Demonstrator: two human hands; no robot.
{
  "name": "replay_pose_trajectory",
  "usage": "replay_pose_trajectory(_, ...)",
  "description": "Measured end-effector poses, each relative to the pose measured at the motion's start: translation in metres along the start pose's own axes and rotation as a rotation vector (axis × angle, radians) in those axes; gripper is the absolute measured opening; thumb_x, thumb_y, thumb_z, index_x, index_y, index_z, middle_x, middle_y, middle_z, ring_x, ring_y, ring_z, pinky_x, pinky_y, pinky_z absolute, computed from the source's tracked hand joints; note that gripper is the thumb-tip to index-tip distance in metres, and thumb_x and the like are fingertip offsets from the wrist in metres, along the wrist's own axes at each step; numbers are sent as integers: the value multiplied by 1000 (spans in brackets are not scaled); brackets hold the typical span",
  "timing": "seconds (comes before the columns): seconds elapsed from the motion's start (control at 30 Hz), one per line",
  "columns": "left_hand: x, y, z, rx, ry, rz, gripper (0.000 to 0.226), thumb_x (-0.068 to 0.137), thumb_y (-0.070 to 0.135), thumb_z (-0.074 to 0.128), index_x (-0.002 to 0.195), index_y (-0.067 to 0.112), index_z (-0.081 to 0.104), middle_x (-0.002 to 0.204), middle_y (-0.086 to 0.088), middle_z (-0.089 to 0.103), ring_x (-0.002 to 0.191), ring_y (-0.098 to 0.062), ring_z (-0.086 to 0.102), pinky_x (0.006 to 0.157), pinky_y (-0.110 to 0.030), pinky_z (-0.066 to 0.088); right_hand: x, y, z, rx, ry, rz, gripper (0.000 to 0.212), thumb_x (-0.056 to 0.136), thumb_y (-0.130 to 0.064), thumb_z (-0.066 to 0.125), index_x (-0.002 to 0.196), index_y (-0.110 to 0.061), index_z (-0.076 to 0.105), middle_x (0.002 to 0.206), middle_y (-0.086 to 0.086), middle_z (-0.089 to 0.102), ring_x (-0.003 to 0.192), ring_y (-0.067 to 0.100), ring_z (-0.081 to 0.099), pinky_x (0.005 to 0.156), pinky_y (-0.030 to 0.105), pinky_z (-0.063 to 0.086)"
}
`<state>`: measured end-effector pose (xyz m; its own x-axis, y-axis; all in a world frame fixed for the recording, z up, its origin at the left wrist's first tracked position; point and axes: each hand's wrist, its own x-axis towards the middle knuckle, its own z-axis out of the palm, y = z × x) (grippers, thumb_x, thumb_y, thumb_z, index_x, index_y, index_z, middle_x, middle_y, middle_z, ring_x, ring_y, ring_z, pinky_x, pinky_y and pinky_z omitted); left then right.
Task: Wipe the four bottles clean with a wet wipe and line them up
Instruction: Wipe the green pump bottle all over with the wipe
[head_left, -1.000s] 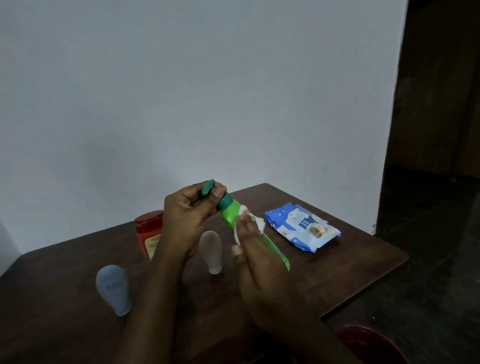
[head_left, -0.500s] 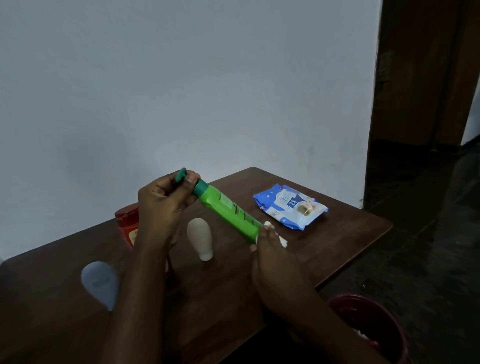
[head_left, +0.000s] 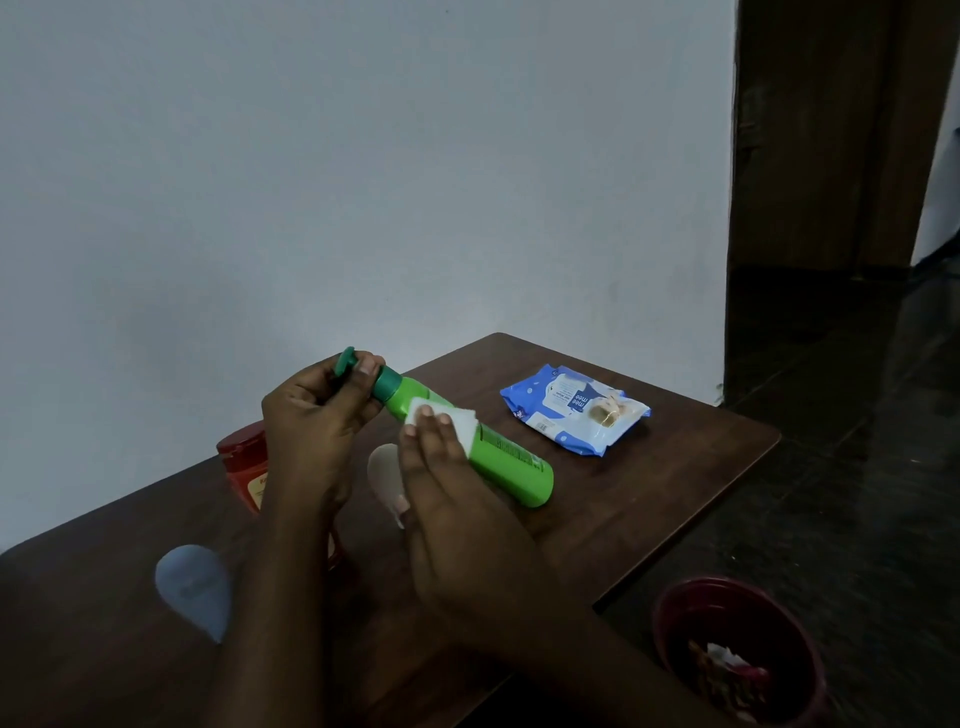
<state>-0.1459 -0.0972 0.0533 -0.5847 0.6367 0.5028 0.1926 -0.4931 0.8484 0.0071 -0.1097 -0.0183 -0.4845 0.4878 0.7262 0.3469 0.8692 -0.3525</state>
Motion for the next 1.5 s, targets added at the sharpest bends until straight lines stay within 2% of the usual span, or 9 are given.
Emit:
replay_pose_trajectory(0.13, -3, -1, 4, 44, -32, 22, 8, 94, 11, 74, 100, 10, 79, 92, -3, 82, 89, -18, 79, 76, -28, 64, 11, -2, -2, -43, 39, -80, 55, 102, -25, 37, 152, -2, 36, 164, 13, 27, 154, 26, 16, 124, 36, 19)
replay_pose_trajectory(0.3, -1, -2, 8, 23, -9, -14, 12, 94, 11, 74, 105, 11, 78, 95, 2, 82, 99, -18, 78, 79, -30, 64, 5, 23, -3, -40, 82, -26, 56, 102, -26, 41, 152, 0, 35, 163, 14, 28, 154, 24, 17, 122, 41, 25)
replay_pose_trajectory(0.43, -3, -2, 10, 21, -2, -36, 9, 94, 11, 74, 102, 15, 78, 96, 3, 82, 97, -16, 78, 80, -31, 65, 0, 31, -17, 229, 21, 13, 61, 98, -29, 43, 154, -6, 33, 164, 0, 21, 154, 7, 11, 124, 21, 11)
replay_pose_trajectory(0.57, -4, -1, 11, 0, 2, -50, 9, 94, 9, 74, 102, 12, 78, 94, 0, 82, 95, -18, 78, 77, -30, 64, 3, 46, -22, 250, 65, 29, 58, 92, -20, 39, 147, -7, 47, 157, -1, 37, 148, 7, 28, 118, 10, 15)
replay_pose_trajectory(0.7, -5, -2, 11, 18, 6, -51, 13, 94, 10, 75, 106, 9, 79, 99, -3, 82, 100, -21, 78, 78, -30, 64, 14, 49, -13, -79, 148, -41, 49, 93, -25, 45, 133, -3, 62, 140, 12, 60, 129, 19, 57, 111, 19, 31)
replay_pose_trajectory(0.83, -7, -1, 11, 7, 12, -55, 14, 93, 11, 76, 106, 6, 79, 99, -6, 82, 99, -22, 78, 77, -29, 63, 33, 49, -10, -81, 135, 76, 52, 97, -38, 46, 139, -9, 58, 139, 9, 62, 123, 23, 63, 97, 34, 53)
replay_pose_trajectory(0.97, -7, 1, 12, 14, 12, -49, 16, 92, 12, 76, 106, 6, 80, 98, -6, 82, 99, -21, 78, 76, -29, 63, 48, 45, -14, -69, 138, 81, 51, 93, -36, 59, 135, -8, 60, 128, 8, 68, 115, 25, 66, 93, 37, 55)
replay_pose_trajectory(1.2, -6, 5, 14, 13, 9, -49, 17, 92, 13, 77, 107, 7, 80, 98, -6, 82, 97, -22, 79, 78, -32, 64, 60, 42, -21, -146, 186, -19, 50, 94, -46, 51, 126, -10, 65, 117, 4, 73, 103, 20, 69, 84, 32, 56)
replay_pose_trajectory(1.5, -5, 4, 16, 12, 4, -70, 12, 94, 10, 75, 104, 6, 79, 99, -13, 81, 92, -20, 78, 74, -29, 64, 26, 69, -25, -136, 103, 157, 47, 89, -42, 71, 128, -17, 64, 109, 3, 73, 97, 24, 70, 82, 37, 55)
